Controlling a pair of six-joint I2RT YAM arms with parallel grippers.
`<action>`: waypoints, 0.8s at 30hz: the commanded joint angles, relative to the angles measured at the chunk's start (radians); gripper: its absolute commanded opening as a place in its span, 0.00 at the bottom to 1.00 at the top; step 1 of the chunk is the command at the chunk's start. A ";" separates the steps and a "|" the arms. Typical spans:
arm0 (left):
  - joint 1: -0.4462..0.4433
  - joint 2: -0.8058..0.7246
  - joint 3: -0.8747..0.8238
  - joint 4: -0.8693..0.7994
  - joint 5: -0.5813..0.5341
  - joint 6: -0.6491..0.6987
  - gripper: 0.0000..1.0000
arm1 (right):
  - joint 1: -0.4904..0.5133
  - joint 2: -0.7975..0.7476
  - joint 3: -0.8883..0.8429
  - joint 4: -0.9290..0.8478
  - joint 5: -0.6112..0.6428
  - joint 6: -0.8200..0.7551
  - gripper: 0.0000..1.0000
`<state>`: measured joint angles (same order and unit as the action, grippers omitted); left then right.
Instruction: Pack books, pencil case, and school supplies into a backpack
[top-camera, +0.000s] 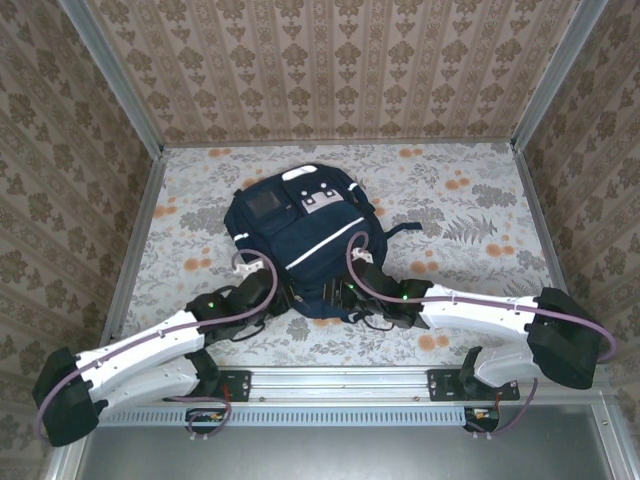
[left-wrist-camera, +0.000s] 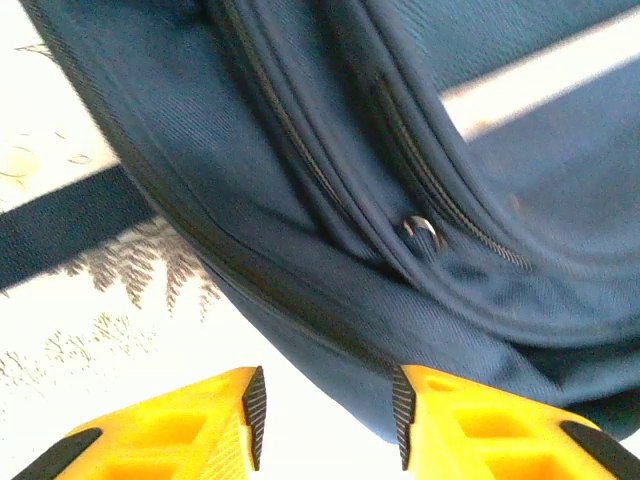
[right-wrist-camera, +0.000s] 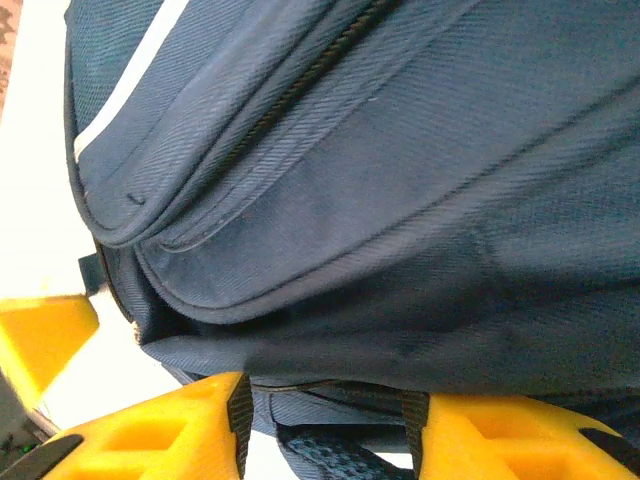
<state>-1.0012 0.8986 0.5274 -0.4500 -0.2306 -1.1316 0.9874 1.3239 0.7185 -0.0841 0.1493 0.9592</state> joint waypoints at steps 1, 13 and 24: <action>-0.081 0.046 0.068 -0.095 -0.099 0.049 0.38 | -0.021 -0.052 -0.028 0.014 0.016 0.053 0.46; -0.188 0.367 0.238 -0.075 -0.129 0.007 0.29 | -0.032 -0.115 -0.076 0.004 0.030 0.071 0.46; -0.183 0.520 0.323 -0.206 -0.173 -0.058 0.40 | -0.031 -0.146 -0.099 -0.002 0.027 0.076 0.46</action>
<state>-1.1835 1.4040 0.8307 -0.5732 -0.3496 -1.1522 0.9615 1.1965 0.6308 -0.0788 0.1532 1.0252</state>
